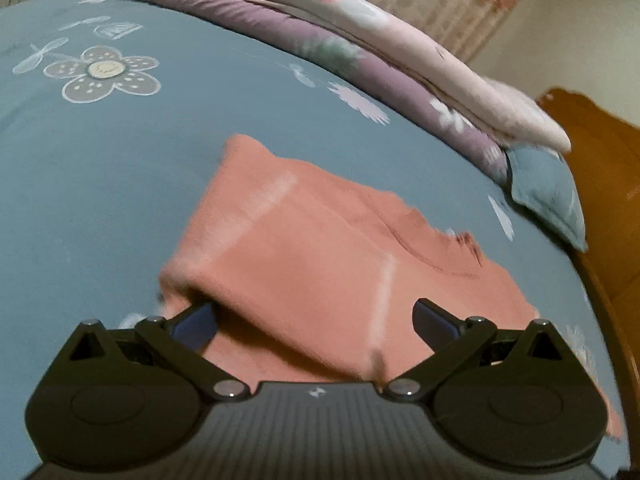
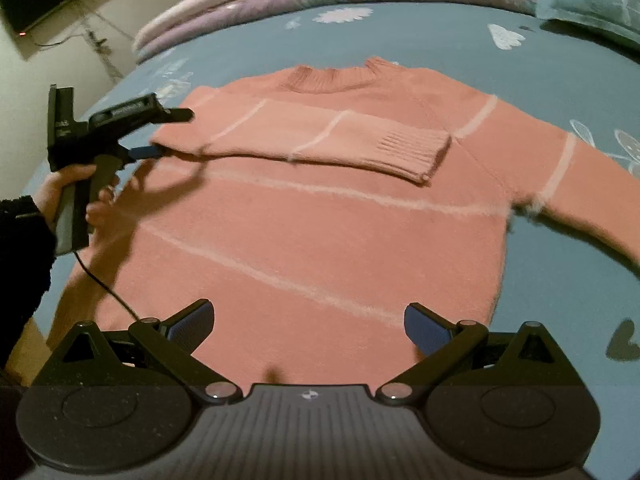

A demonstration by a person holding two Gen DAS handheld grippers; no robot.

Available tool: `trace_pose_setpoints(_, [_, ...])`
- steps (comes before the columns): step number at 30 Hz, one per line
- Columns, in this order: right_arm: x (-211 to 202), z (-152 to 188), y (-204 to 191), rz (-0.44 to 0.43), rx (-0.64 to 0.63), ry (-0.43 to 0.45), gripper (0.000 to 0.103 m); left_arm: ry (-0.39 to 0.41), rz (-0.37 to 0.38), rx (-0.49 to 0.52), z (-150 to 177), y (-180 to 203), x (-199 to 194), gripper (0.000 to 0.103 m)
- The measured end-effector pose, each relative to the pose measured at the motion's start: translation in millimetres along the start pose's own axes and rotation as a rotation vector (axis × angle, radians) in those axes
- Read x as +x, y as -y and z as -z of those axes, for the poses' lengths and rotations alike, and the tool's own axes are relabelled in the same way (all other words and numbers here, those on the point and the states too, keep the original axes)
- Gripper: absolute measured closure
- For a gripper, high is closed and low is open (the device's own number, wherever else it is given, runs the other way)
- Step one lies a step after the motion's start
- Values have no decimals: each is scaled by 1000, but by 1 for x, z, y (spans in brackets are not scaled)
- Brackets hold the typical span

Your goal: Fold clothes

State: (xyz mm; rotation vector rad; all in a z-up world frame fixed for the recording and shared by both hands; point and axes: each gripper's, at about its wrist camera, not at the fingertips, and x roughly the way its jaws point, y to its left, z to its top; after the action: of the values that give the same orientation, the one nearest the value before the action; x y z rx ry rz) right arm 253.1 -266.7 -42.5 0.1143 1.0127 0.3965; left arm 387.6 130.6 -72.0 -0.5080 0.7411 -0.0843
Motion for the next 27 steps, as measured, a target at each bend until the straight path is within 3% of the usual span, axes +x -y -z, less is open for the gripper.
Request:
trace_pose_setpoints(4, [6, -4, -8, 83, 51, -8, 0, 31, 48, -11, -5, -19, 2, 6])
trace_pose_setpoints(6, [9, -7, -15, 119, 71, -3, 0, 45, 64, -4, -2, -29, -5, 20])
trace_pose_setpoints(8, [13, -10, -23, 151, 87, -7, 0, 33, 115, -35, -1, -44, -10, 24])
trace_pose_setpoints(12, [22, -22, -45, 215, 73, -24, 0, -45, 180, -57, -12, -58, -24, 20])
trace_pose_setpoints(14, [22, -30, -54, 227, 54, -19, 0, -33, 171, 38, -24, -47, -41, 14])
trace_pose_setpoints(17, [23, -39, -65, 239, 18, -12, 0, 14, 226, 211, -43, -25, -53, 6])
trace_pose_setpoints(21, [34, -46, -70, 245, -12, -25, 0, 34, 276, 333, -62, 4, -15, 5])
trace_pose_setpoints(24, [32, -45, -70, 236, -23, -26, 0, -14, 231, 298, -66, 5, 31, 5])
trace_pose_setpoints(27, [28, -43, -61, 232, -9, -21, 0, -29, 101, 261, -63, -12, 59, 6])
